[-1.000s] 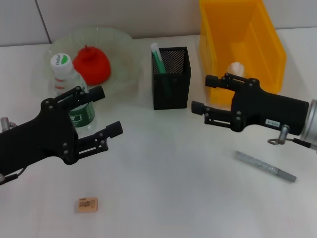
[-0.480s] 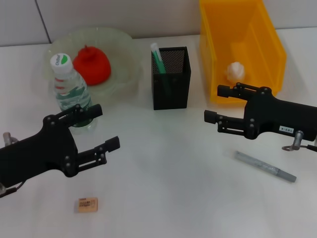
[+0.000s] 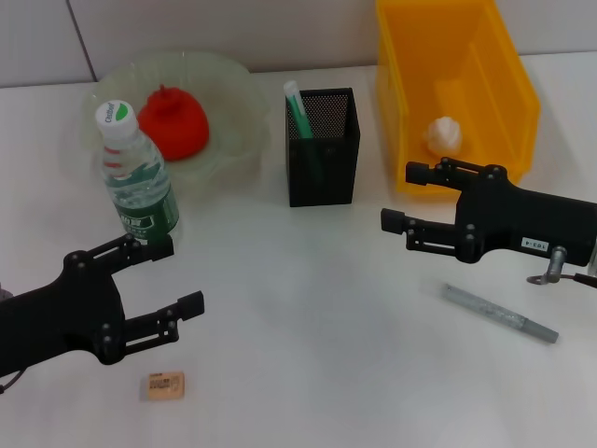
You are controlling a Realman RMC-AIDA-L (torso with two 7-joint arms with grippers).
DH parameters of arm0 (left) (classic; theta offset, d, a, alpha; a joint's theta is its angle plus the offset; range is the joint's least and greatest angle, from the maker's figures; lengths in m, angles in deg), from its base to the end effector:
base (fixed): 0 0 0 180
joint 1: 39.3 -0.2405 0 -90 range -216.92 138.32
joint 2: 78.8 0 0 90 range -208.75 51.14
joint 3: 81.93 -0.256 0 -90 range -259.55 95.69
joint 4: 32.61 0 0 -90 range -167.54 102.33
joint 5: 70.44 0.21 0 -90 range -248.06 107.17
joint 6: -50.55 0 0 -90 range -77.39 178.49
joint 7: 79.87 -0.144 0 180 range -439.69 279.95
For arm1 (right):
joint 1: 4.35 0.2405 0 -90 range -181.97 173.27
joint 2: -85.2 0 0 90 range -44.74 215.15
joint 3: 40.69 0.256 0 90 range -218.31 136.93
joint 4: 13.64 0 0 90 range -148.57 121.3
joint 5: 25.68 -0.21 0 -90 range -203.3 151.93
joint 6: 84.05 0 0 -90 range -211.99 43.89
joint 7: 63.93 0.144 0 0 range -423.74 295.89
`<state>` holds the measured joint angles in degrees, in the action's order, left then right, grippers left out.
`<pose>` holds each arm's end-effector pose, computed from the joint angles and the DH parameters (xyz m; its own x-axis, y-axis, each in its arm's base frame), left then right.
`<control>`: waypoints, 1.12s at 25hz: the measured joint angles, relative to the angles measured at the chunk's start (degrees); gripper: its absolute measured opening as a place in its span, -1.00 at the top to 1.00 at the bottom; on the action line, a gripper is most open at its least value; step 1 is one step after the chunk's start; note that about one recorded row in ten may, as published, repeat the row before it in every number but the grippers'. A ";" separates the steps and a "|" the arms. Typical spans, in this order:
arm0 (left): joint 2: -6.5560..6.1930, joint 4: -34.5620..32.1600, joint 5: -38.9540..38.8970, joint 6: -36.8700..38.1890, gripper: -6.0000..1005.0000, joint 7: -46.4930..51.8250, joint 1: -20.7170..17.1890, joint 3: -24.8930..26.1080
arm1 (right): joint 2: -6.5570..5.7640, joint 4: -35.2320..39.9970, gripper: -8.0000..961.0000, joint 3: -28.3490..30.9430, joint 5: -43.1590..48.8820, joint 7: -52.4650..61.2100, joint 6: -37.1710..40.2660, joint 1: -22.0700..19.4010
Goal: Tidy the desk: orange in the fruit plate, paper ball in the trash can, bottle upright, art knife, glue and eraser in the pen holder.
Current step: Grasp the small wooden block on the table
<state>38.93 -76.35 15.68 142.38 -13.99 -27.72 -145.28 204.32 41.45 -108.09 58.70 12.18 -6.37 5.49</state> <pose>-0.2771 0.2585 0.0010 0.7547 0.1531 0.6380 0.3484 -0.9175 -0.1919 0.2635 0.2927 0.0104 0.7690 -0.1900 -0.6104 -0.4535 -0.8351 -0.3114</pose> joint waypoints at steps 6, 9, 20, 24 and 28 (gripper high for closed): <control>0.03 -6.46 8.10 -3.14 -0.57 12.93 0.72 2.19 | 0.09 -0.72 -0.58 -0.18 0.70 -0.08 0.03 0.16; -0.20 -10.98 13.34 -3.63 -0.57 21.72 1.57 4.18 | 0.09 -1.36 -0.58 -0.19 0.71 -0.26 0.15 0.31; 0.11 -21.64 28.50 -4.36 -0.56 37.45 3.85 5.17 | 0.01 -2.91 -0.58 0.22 0.71 -0.37 0.03 0.72; 0.28 -23.98 33.71 -5.72 -0.56 42.36 4.83 5.18 | -0.01 -3.10 -0.58 0.27 0.71 -0.40 -0.03 0.76; 0.36 -25.47 37.26 -6.54 -0.56 45.67 5.62 5.18 | 0.01 -3.57 -0.58 0.32 0.71 -0.42 -0.08 0.75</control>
<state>39.29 -101.82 52.94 135.84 31.69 -22.11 -140.11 204.34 37.88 -107.77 59.40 11.76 -6.45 6.24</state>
